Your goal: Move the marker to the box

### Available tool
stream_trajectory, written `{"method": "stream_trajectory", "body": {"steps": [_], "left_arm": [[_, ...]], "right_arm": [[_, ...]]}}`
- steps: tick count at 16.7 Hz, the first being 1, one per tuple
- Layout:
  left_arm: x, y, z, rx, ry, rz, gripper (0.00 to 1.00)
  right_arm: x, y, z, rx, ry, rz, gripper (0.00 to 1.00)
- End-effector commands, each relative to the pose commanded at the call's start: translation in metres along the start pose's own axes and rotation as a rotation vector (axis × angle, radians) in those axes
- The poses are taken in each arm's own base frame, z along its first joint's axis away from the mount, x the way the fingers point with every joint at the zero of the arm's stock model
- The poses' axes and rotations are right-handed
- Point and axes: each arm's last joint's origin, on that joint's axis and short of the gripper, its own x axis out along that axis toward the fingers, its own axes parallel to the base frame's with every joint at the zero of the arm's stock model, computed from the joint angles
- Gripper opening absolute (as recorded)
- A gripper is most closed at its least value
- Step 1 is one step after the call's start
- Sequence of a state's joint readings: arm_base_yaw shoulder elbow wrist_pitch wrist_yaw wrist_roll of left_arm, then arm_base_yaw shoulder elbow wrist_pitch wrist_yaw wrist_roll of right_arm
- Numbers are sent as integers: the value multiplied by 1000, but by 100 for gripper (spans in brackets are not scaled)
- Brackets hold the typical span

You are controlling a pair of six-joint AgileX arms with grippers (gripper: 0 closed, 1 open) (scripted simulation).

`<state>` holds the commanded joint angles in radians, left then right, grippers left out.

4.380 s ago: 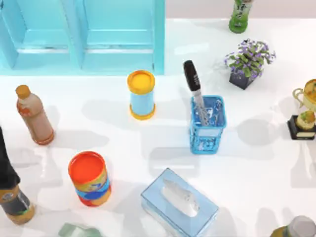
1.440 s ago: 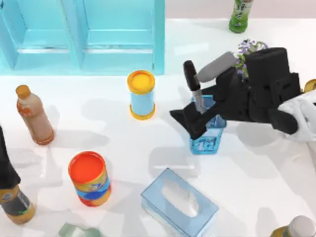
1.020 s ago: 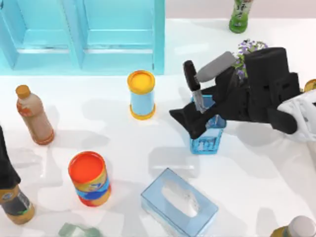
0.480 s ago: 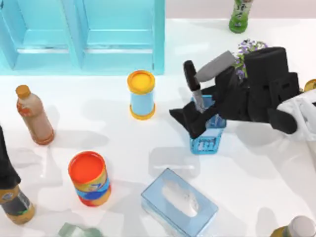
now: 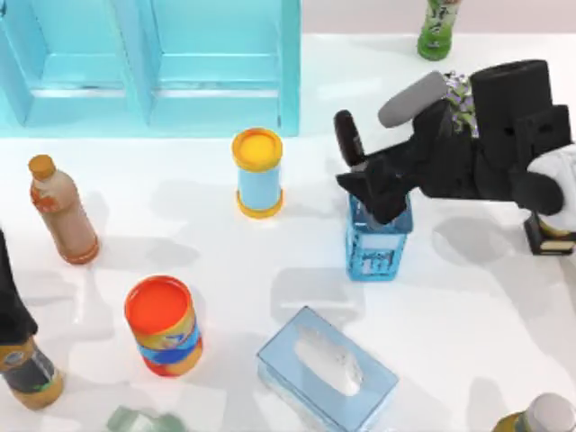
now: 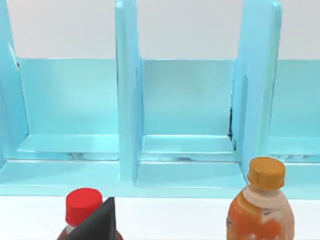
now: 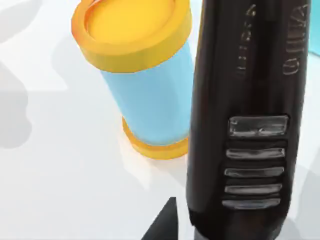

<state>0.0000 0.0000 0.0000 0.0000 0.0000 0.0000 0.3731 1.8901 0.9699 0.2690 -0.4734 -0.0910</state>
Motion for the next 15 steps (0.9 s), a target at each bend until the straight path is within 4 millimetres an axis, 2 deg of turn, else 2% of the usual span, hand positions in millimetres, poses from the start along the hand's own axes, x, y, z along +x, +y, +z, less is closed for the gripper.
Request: {"method": "stream_trajectory", "body": {"steps": [3, 6, 11, 13, 15], "left_arm": [[0, 0, 0, 0, 0, 0, 100], [0, 0, 0, 0, 0, 0, 100], [0, 0, 0, 0, 0, 0, 100], [0, 0, 0, 0, 0, 0, 100], [0, 0, 0, 0, 0, 0, 100]], "right_arm": [[-32, -22, 18, 8, 18, 0, 0], [-78, -40, 39, 13, 26, 6, 0], [-152, -49, 61, 3, 0, 7, 0], [-166, -49, 65, -5, -13, 2, 0], [-168, -49, 65, -6, -14, 1, 0]]}}
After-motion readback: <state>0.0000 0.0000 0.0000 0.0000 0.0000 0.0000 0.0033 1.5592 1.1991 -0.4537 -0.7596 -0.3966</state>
